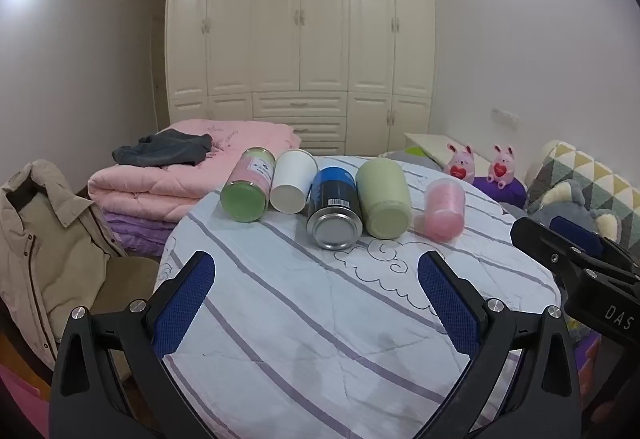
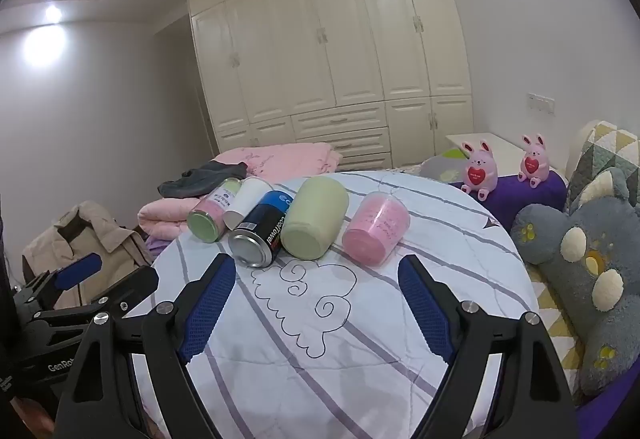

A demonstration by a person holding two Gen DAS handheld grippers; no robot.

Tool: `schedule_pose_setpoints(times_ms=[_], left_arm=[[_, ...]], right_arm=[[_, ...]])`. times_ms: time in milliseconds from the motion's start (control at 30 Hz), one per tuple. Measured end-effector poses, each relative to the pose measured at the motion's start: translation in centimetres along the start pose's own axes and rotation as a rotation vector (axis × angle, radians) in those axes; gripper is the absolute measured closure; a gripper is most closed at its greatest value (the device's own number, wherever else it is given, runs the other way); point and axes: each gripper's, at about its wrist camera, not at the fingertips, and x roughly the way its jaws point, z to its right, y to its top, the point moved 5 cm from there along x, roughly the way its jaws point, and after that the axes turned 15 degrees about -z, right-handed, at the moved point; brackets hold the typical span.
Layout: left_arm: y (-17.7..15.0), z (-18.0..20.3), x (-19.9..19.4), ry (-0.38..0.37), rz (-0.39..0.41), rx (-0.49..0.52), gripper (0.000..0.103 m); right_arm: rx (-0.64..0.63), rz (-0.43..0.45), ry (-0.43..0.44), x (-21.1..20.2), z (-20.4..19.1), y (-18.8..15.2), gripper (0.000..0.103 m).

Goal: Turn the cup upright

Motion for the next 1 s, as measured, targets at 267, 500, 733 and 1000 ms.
schedule_pose_setpoints(times_ms=[267,500,733,1000], left_arm=[[-0.2,0.1,-0.6,-0.003,-0.004,-0.016,0.000],[-0.2,-0.8,0.2,-0.004,-0.024,-0.029,0.000],[-0.2,-0.9,0.2,0.003,-0.024,-0.024,0.000],[0.2,-0.9,-0.1,-0.007,-0.019,-0.026,0.000]], right_arm=[[-0.013,0.021,0.000,-0.1,-0.4,0.3,0.018],[-0.008,-0.003,-0.007,0.0,-0.6,0.5,0.018],[-0.013,-0.020,-0.006,0.3,-0.8,0.3,0.018],[-0.019,-0.028,-0.002,0.4,-1.1,0.1,0.018]])
